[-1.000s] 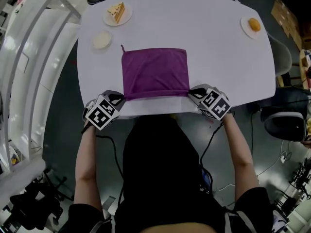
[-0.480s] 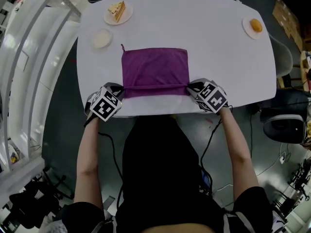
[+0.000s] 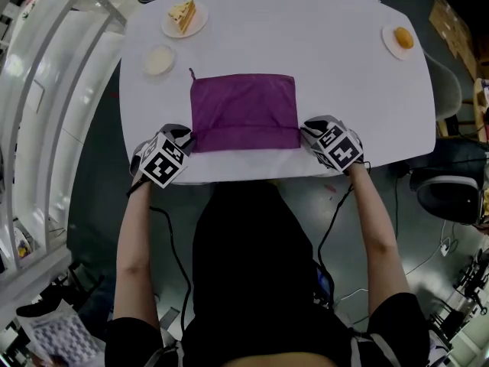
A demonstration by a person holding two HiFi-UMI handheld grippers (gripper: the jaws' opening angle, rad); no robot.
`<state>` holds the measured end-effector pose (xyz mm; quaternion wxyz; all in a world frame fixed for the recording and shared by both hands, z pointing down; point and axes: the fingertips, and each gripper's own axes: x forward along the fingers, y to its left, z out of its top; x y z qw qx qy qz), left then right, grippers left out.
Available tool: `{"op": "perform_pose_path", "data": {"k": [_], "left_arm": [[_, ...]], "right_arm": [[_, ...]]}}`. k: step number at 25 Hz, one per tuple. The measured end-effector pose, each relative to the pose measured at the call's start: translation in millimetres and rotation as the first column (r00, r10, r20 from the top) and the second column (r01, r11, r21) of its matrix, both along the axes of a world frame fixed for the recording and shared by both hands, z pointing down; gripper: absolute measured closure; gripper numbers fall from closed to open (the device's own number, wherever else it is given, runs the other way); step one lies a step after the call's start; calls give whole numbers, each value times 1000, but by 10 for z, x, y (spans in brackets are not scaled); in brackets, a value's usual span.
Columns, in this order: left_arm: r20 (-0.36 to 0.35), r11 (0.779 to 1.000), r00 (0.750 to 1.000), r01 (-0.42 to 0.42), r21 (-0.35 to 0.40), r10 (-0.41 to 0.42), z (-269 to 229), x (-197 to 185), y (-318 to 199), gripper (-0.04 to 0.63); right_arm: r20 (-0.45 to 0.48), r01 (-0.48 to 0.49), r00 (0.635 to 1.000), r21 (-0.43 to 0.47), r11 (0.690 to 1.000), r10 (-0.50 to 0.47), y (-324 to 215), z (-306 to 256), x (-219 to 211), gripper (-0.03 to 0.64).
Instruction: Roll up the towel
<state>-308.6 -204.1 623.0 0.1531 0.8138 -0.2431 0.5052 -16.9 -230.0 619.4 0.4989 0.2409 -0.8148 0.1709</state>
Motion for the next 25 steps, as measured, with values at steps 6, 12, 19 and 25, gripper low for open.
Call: {"op": "perform_pose_path", "data": {"k": [6, 12, 19, 25], "left_arm": [[30, 1000, 999, 23, 6, -23, -22, -90, -35, 420], [10, 997, 998, 60, 46, -60, -167, -199, -1, 420], [-4, 997, 999, -47, 69, 48, -231, -21, 335, 420], [35, 987, 989, -147, 57, 146, -103, 97, 565, 420]], "right_arm": [[-14, -2, 1000, 27, 1000, 3, -3, 2, 14, 540], [23, -32, 999, 91, 995, 30, -21, -239, 36, 540], [81, -7, 997, 139, 990, -5, 243, -473, -75, 540], [71, 123, 989, 111, 986, -131, 600, -393, -249, 471]]}}
